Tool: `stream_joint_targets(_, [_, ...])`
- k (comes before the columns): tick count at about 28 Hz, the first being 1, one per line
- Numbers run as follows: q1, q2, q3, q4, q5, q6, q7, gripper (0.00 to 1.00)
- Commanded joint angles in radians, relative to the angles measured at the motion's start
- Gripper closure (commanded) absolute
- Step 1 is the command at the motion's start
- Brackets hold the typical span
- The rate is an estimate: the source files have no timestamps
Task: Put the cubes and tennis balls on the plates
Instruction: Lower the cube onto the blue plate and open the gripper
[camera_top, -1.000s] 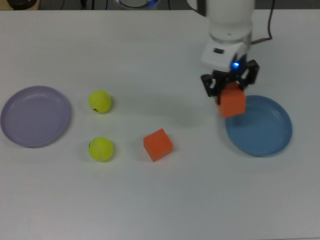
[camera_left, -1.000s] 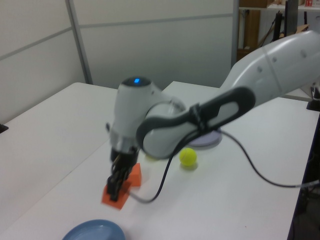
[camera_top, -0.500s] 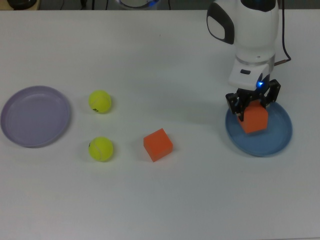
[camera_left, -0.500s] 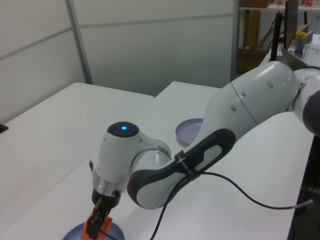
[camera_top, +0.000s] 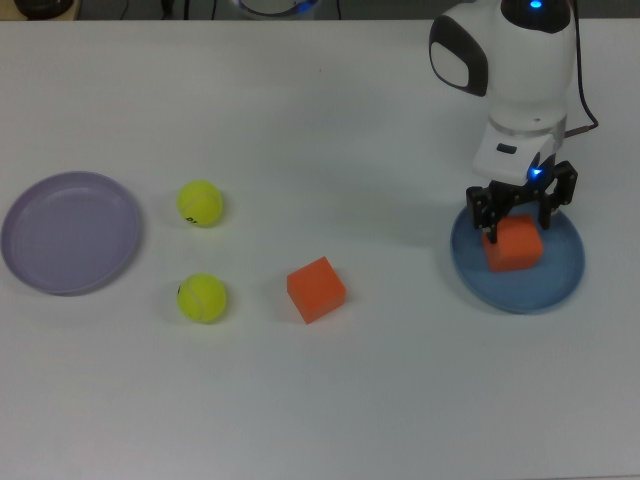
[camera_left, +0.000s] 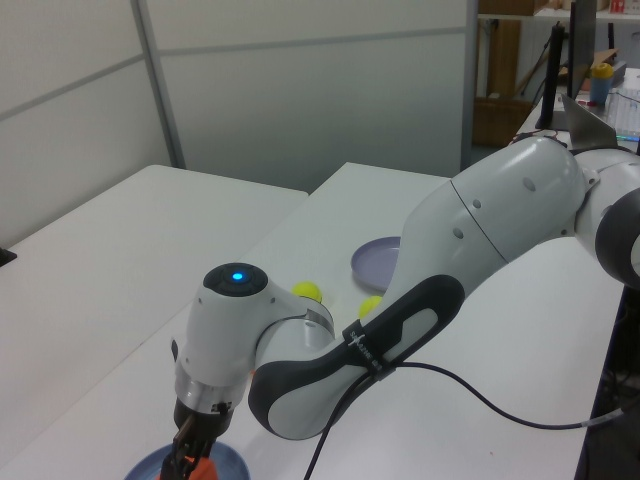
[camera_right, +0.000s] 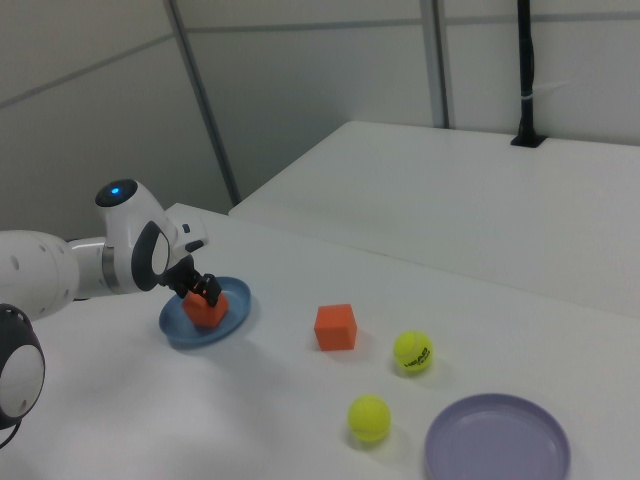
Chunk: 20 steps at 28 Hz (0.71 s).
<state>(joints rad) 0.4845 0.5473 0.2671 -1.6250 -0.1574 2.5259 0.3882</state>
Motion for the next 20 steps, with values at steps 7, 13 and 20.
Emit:
stream_joint_targets(7, [-0.003, -0.029, -0.023, 0.082, -0.022, -0.004, 0.123, 0.0])
stream_joint_targets(13, [-0.032, -0.064, -0.091, 0.08, -0.013, -0.047, 0.097, 0.0])
stream_joint_targets(20, [-0.116, -0.073, -0.115, 0.074, -0.011, -0.091, -0.079, 0.0])
